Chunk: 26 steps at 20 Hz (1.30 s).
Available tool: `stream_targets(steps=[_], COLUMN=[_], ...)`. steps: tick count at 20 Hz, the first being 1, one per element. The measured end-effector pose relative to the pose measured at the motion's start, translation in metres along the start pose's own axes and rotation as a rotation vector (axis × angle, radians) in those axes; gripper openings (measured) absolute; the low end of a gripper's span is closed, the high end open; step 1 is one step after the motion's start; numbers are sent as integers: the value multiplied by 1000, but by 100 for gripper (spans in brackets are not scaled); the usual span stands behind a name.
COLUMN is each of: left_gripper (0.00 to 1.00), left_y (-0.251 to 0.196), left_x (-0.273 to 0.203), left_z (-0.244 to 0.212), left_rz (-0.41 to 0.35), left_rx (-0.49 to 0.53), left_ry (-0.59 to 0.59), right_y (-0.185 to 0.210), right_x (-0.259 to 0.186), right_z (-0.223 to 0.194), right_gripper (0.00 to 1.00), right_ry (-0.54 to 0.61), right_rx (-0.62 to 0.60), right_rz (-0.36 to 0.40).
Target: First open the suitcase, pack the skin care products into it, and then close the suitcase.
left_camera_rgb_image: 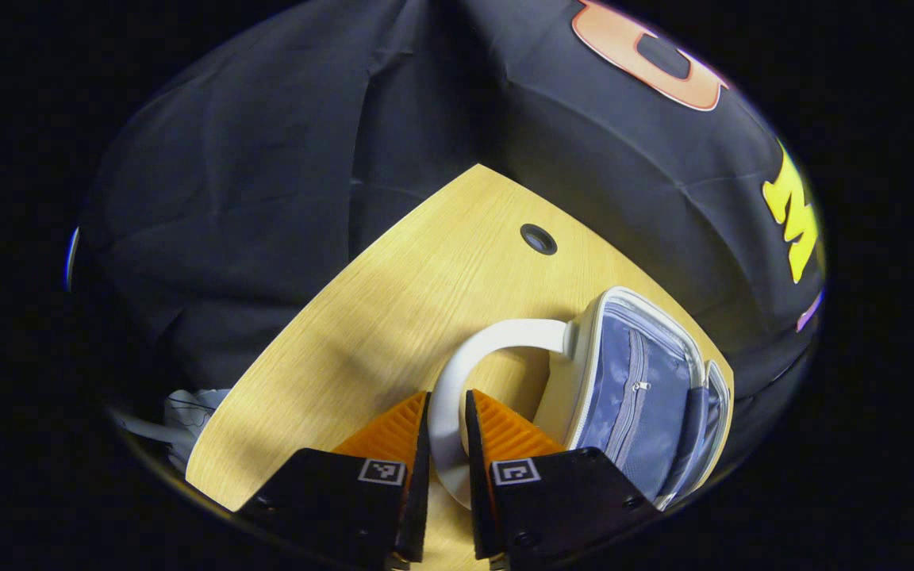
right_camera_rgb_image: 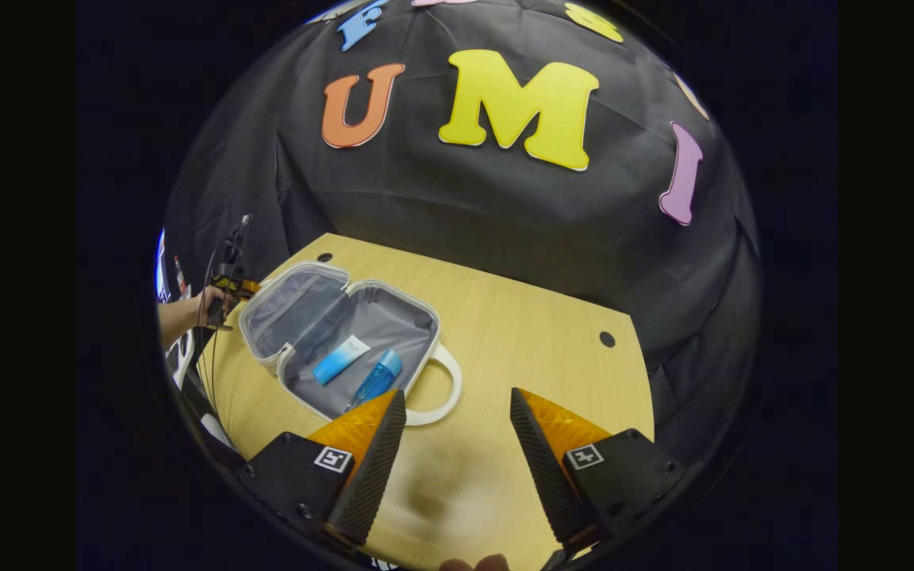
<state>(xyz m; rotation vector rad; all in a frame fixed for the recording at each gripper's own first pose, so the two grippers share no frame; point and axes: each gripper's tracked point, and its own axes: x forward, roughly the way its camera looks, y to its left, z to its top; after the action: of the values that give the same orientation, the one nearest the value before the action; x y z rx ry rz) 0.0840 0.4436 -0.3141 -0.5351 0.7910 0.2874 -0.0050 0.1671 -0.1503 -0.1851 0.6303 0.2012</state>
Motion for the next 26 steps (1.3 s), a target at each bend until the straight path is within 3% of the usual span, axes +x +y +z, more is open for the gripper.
stream_targets(steps=[2, 5, 10, 14, 21, 26], left_gripper=[20, 14, 11, 11, 11, 10], left_y=[-10, -23, -90, -183, -345, -432], left_x=[-12, -38, -109, -172, -215, -183], left_z=[11, 28, 62, 68, -16, -116], left_rz=[-31, -24, -45, -107, -179, -261], left_rx=[-55, -28, 127, 283, 482, 619], left_ry=[-37, -94, -267, -381, -482, -417], right_y=[-4, -13, -38, -62, -135, -191], right_x=[-5, -12, -34, -52, -74, -88], right_z=[0, -3, 8, 8, -16, -38], right_gripper=[80, 81, 81, 80, 81, 81], right_ry=[-16, -45, -138, -202, -226, -200], right_rx=[12, 44, 85, 124, 180, 213], right_rz=[0, 7, -15, -35, -107, -189])
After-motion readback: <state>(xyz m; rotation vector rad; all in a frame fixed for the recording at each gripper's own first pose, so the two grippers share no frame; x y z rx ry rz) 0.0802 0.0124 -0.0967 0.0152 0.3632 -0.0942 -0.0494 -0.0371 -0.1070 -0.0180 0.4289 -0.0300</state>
